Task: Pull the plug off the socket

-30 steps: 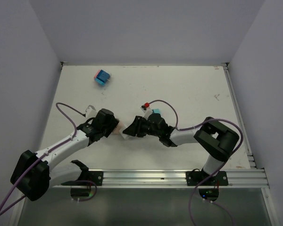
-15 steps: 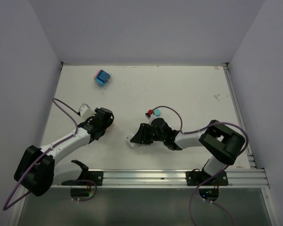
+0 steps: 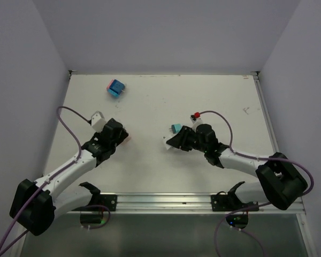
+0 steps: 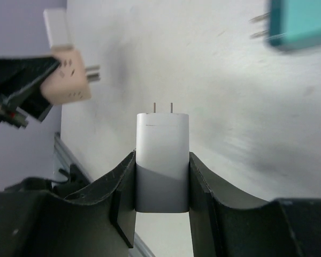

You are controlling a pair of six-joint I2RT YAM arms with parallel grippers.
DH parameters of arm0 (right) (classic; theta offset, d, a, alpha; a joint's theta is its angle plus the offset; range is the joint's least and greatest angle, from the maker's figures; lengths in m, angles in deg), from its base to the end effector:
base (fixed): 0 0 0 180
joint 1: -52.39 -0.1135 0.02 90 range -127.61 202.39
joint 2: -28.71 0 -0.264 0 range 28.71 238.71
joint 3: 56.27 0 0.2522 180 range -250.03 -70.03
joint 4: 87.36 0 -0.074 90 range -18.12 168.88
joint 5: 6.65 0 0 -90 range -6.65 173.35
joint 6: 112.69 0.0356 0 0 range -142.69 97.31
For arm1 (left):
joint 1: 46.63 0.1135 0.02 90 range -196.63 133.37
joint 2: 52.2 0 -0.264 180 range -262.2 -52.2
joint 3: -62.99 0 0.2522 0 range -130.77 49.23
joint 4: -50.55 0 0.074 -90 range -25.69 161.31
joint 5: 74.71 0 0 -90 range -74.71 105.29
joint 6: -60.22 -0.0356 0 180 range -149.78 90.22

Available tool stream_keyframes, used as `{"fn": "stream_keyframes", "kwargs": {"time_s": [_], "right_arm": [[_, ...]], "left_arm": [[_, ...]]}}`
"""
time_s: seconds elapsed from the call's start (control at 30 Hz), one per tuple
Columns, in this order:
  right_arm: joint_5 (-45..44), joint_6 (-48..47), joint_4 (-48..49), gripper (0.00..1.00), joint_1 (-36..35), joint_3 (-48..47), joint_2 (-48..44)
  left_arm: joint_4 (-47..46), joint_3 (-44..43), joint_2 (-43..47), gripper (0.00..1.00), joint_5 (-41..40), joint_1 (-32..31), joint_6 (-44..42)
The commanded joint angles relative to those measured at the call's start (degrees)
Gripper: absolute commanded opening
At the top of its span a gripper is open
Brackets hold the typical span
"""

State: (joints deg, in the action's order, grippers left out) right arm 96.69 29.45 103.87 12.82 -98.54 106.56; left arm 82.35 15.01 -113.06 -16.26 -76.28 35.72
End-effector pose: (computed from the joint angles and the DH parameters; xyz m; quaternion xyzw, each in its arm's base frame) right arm 0.2018 0.1774 0.1801 0.0288 0.8365 0.4543 0.3049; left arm 0.1930 -0.0884 0.2145 -0.3730 0.8127 -0.1044 0.4353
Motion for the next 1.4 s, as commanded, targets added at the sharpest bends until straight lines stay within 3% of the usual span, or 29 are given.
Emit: {"fn": "stream_keyframes", "kwargs": {"time_s": [0.0, 0.27, 0.7, 0.83, 0.9, 0.93, 1.07, 1.23, 1.37], "right_arm": [[-0.4, -3.4, -4.6, 0.00, 7.9, 2.1, -4.8], [2.7, -5.6, -2.6, 0.00, 22.0, 0.4, -0.4], [8.4, -0.4, 11.4, 0.02, 25.9, -13.9, 25.9], [8.0, 0.8, 13.2, 0.16, 25.9, -14.6, 29.7], [7.4, 0.8, 13.1, 0.34, 25.9, -13.9, 29.7], [6.5, 0.4, 12.7, 0.50, 26.1, -13.5, 29.0], [3.1, -4.2, 5.1, 0.80, 26.9, -11.8, 24.4], [-2.7, -10.6, -5.3, 0.95, 27.6, -10.9, 16.0], [-11.0, -13.5, -17.4, 0.97, 27.7, -11.1, 9.7]], "left_arm": [[-7.8, -3.0, 2.9, 0.00, 4.5, 0.2, -11.6], [-6.4, -2.3, 6.7, 0.00, 16.0, 0.2, -26.5], [-7.1, 0.4, 6.0, 0.00, 31.2, 0.2, -37.9], [-7.6, 0.6, 5.5, 0.00, 33.4, 0.2, -39.3], [-7.6, 0.6, 5.1, 0.00, 34.9, 0.2, -39.7], [-7.8, 0.6, 4.8, 0.00, 35.6, 0.2, -40.1], [-8.4, 0.5, 4.3, 0.00, 38.0, 0.1, -40.7], [-8.6, -0.5, 3.2, 0.00, 39.9, 0.1, -41.9], [-8.7, -1.5, 3.0, 0.00, 41.3, -0.5, -43.3]]}}
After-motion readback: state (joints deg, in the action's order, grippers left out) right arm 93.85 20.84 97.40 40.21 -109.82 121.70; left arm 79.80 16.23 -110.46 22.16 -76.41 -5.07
